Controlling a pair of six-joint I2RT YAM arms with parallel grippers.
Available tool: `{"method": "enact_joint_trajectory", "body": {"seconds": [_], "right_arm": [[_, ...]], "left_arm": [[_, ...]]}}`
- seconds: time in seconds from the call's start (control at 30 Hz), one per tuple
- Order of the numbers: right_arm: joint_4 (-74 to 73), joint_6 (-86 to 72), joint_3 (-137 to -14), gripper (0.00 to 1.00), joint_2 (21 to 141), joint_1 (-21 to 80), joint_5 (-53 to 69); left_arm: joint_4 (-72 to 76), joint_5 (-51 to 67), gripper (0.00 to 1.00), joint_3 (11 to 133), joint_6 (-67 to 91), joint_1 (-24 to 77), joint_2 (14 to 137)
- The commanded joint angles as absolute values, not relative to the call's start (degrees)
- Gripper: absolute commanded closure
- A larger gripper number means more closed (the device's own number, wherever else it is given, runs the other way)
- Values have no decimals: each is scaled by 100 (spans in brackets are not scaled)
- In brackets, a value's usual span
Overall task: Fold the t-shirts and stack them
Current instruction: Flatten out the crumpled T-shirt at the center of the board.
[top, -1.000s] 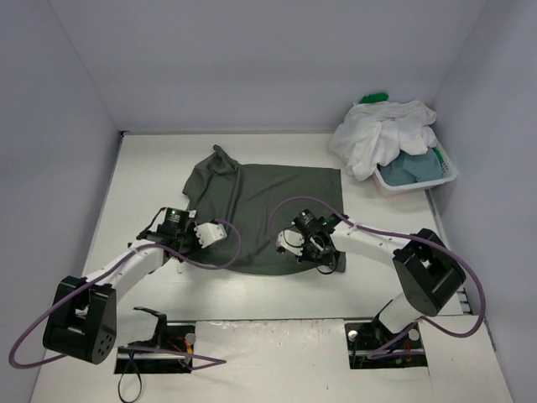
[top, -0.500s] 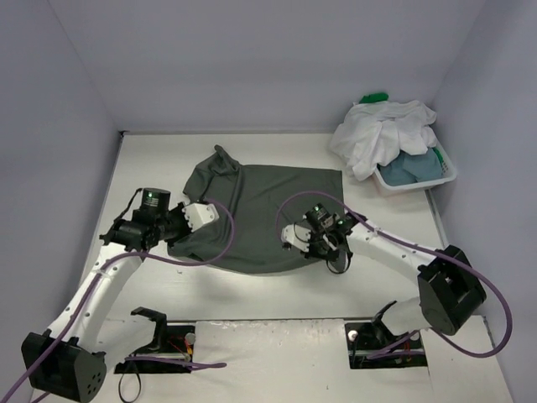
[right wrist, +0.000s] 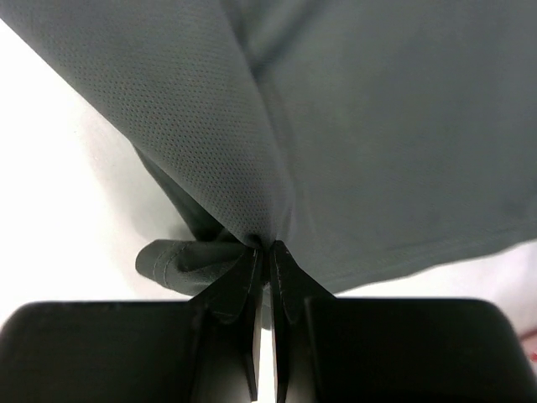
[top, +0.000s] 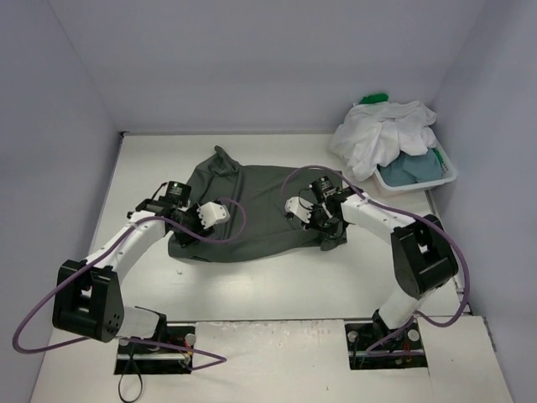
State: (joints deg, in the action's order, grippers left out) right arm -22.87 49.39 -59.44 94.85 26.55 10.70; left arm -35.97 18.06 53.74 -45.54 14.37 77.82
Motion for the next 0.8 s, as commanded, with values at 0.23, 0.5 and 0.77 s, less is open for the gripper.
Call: {"method": "enact_joint_trajectory", "body": {"seconds": [0.23, 0.5, 0.77], "right_arm": [[-2066, 5203, -5827, 100, 9896, 2496, 1274], [-2057, 5142, -5907, 100, 9906, 2479, 1362], [-2074, 5124, -5722, 100, 9703, 2487, 1327]], "left_arm": [[-3823, 2391, 53, 5001, -4930, 1389, 7515], [-3437, 2320, 57, 4729, -4852, 1389, 7813], [-3138, 2338, 50, 4605, -4782, 1389, 8121]]}}
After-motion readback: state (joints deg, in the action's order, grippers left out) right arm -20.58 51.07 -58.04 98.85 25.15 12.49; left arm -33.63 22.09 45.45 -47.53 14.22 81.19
